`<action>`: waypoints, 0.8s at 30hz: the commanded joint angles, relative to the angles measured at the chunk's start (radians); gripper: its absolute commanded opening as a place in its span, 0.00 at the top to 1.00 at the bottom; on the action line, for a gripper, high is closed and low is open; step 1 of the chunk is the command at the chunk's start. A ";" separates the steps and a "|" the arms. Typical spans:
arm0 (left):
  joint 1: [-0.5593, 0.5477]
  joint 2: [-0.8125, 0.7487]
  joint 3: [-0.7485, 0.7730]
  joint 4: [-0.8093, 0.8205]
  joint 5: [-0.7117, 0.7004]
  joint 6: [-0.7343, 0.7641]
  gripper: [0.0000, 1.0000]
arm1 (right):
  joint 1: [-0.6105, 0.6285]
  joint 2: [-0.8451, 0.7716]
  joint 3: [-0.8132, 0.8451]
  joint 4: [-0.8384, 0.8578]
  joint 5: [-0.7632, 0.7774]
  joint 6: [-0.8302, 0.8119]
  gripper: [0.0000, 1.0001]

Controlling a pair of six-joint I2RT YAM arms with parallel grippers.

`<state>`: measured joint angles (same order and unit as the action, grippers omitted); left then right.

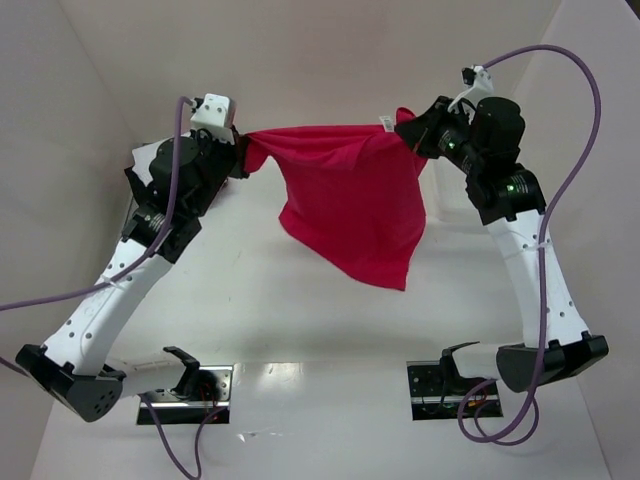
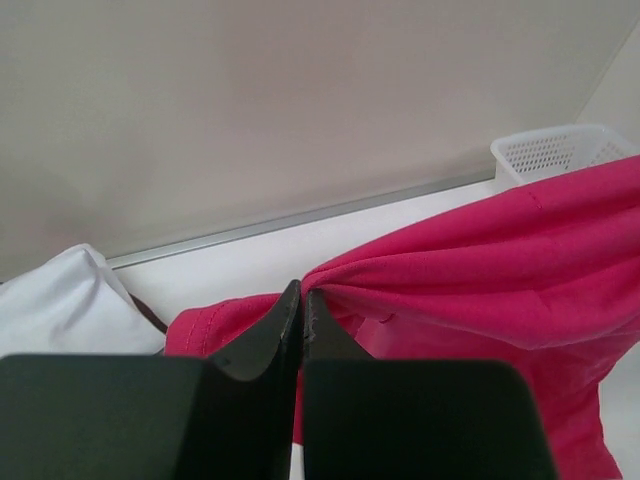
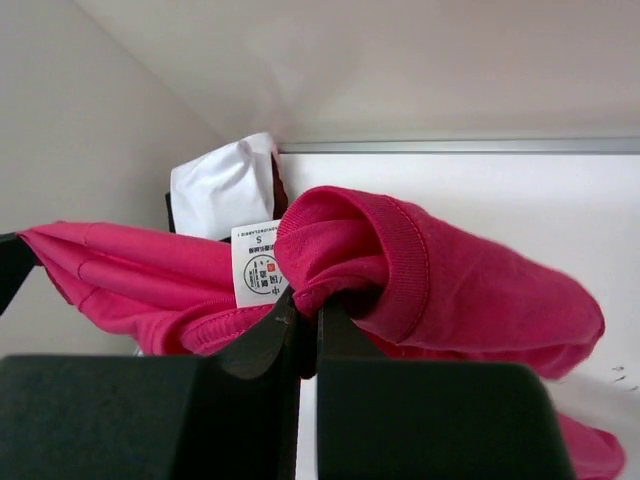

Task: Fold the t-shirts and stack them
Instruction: Move the tshirt to the center of the board, then flatten out the tshirt

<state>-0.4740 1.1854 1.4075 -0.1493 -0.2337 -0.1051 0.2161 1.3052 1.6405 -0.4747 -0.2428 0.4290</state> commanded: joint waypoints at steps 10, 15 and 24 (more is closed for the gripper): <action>0.026 -0.423 -0.055 -0.123 -0.195 0.002 1.00 | 0.311 -0.205 -0.319 0.005 -0.073 -0.063 1.00; 0.026 -0.382 0.081 -0.148 -0.305 0.099 1.00 | 0.433 -0.205 -0.154 0.030 -0.161 0.039 1.00; 0.066 0.344 0.396 0.001 0.014 0.016 1.00 | 0.433 -0.221 -0.279 -0.255 0.100 0.112 1.00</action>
<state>-0.4511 1.1427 1.6730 -0.2276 -0.3824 -0.0147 0.6567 1.0836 1.4830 -0.4992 -0.2642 0.4942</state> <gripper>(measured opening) 0.010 0.035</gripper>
